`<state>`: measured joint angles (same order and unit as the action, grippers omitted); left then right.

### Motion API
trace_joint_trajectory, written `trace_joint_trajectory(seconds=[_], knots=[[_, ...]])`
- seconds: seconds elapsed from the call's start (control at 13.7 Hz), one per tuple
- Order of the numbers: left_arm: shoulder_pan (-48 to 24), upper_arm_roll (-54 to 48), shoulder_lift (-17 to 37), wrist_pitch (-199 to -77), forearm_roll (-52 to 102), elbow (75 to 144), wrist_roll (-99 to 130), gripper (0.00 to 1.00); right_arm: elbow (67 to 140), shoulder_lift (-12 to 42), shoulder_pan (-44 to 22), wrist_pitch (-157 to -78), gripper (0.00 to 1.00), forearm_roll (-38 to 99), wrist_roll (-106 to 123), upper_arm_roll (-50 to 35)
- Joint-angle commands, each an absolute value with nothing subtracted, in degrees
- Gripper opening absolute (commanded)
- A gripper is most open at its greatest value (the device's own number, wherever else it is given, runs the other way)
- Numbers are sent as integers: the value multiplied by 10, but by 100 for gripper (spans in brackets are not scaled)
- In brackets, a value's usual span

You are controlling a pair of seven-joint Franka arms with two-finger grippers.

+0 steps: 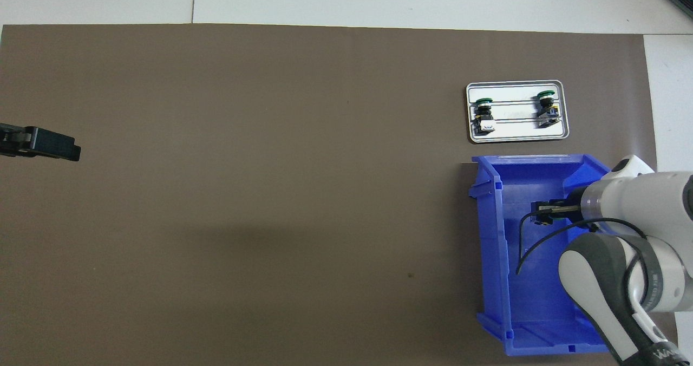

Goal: Place and press button with both arms
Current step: 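Carry the item into the blue bin and open the right gripper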

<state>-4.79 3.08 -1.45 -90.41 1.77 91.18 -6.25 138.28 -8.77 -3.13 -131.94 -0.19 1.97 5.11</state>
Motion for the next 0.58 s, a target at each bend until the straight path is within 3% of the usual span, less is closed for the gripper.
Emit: trace_joint_trajectory(seconds=[0.0, 0.15, 0.22, 0.29, 0.36, 0.51], knots=[[-43, 26, -30, -909, 9, 928, -56, 100, 1434, -108, -18, -1360, 0, 15, 42, 46], [-43, 26, -30, -909, 9, 928, -56, 100, 1440, -106, -18, -1362, 0, 15, 41, 46], [-43, 26, -30, -909, 9, 928, -56, 100, 1441, -103, -18, -1363, 8, 15, 40, 46], [-43, 26, -30, -909, 9, 928, -56, 100, 1441, -98, -18, -1365, 23, 15, 37, 46], [-43, 26, -30, -909, 9, 928, -56, 100, 1441, -98, -18, -1364, 48, 15, 35, 46], [-43, 26, -30, -909, 9, 928, -56, 100, 1441, -98, -18, -1363, 75, 15, 35, 46]])
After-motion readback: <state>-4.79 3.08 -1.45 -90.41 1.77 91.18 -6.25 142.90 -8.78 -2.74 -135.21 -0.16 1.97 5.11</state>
